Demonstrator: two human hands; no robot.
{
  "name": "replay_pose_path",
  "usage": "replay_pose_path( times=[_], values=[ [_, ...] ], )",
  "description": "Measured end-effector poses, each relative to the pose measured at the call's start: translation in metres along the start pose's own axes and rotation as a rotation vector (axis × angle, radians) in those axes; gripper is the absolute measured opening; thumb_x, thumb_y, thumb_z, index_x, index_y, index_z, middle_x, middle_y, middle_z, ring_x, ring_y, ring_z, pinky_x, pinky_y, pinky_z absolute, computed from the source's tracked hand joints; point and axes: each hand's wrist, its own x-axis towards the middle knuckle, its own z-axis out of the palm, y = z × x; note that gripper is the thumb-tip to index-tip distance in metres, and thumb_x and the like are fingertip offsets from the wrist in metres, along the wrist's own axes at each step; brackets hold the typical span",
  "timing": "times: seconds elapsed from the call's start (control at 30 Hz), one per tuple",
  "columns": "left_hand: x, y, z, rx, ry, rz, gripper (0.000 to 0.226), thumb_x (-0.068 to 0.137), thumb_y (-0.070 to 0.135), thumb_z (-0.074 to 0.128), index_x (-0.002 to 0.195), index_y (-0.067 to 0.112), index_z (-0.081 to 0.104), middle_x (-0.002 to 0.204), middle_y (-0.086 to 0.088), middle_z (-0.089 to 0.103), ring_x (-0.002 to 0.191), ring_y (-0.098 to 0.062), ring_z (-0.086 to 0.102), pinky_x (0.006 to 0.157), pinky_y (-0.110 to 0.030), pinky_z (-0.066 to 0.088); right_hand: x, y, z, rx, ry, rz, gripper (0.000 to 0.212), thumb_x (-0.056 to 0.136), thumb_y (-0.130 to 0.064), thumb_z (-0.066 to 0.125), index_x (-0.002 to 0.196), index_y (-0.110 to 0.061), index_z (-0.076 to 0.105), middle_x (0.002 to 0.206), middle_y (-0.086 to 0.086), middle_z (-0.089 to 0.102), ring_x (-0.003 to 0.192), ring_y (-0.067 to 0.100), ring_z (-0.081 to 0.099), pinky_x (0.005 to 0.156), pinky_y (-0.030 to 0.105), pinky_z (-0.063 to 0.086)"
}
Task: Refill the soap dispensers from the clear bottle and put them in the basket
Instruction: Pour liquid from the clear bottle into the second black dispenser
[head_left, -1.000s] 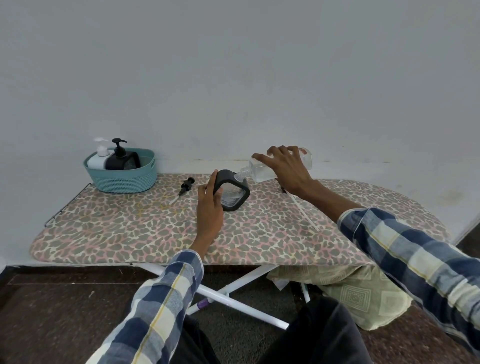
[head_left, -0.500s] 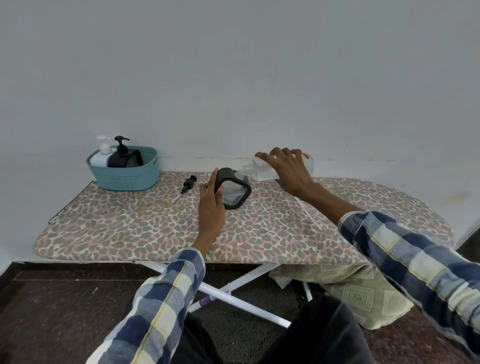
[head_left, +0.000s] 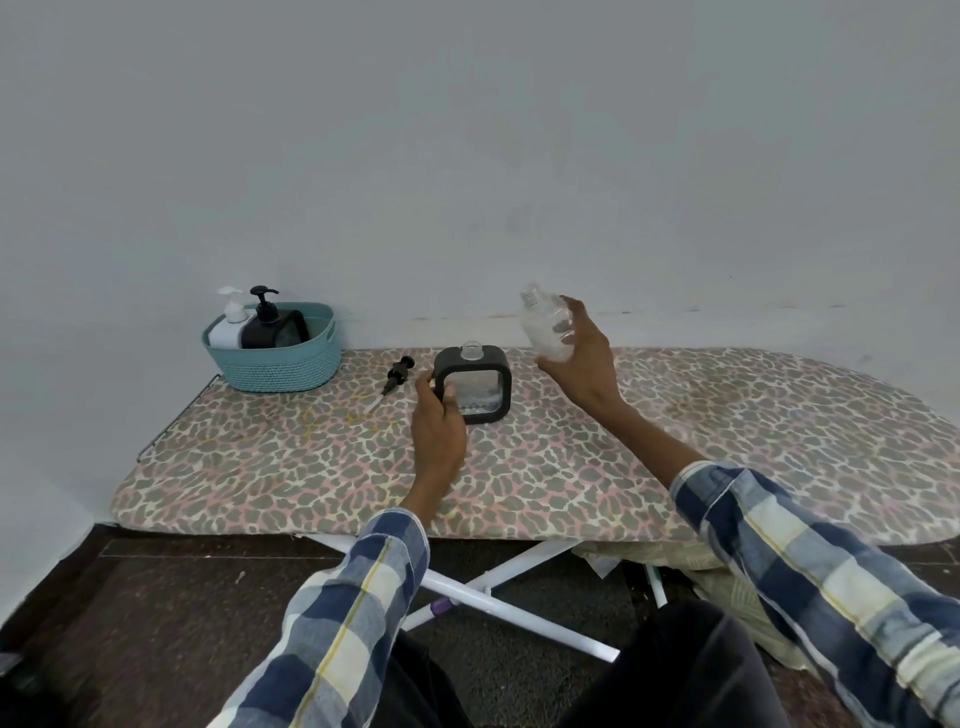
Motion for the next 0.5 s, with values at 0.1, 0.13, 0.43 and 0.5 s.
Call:
replay_pose_path(
  times=[0.1, 0.13, 0.43, 0.5],
  values=[
    [0.000, -0.002, 0.002, 0.019, -0.034, 0.023, 0.034, 0.115, 0.038, 0.039, 0.148, 0.028, 0.038, 0.125, -0.008, 0.069, 0.105, -0.028, 0.068, 0.087, -0.047, 0.056, -0.001, 0.006, 0.004, 0.172, 0.069, 0.095, 0.088, 0.076, -0.026, 0.086, 0.150, -0.036, 0.039, 0.121, 0.000, 0.065, 0.103, 0.020, 0.067, 0.077, 0.029, 0.057],
    [0.000, -0.002, 0.002, 0.022, -0.040, 0.034, 0.033, 0.115, 0.040, 0.040, 0.146, 0.029, 0.039, 0.125, -0.006, 0.069, 0.106, -0.027, 0.068, 0.088, -0.049, 0.057, -0.001, 0.008, 0.006, 0.205, 0.084, 0.107, 0.089, 0.077, -0.027, 0.087, 0.150, -0.036, 0.038, 0.121, -0.001, 0.066, 0.103, 0.019, 0.067, 0.077, 0.026, 0.056],
    [-0.002, 0.004, 0.001, 0.041, -0.062, 0.051, 0.033, 0.113, 0.042, 0.039, 0.145, 0.032, 0.042, 0.126, -0.004, 0.070, 0.107, -0.025, 0.070, 0.089, -0.049, 0.058, 0.001, 0.021, 0.014, 0.285, 0.151, 0.178, 0.095, 0.076, -0.041, 0.093, 0.149, -0.021, 0.036, 0.123, -0.001, 0.068, 0.107, 0.015, 0.067, 0.090, 0.031, 0.057],
    [-0.001, 0.004, 0.001, 0.038, -0.056, 0.045, 0.035, 0.112, 0.047, 0.038, 0.143, 0.033, 0.042, 0.123, -0.004, 0.071, 0.105, -0.025, 0.070, 0.086, -0.048, 0.058, -0.003, 0.025, 0.016, 0.269, 0.132, 0.177, 0.096, 0.075, -0.044, 0.093, 0.149, -0.023, 0.035, 0.121, -0.003, 0.067, 0.107, 0.014, 0.066, 0.090, 0.027, 0.055]
  ],
)
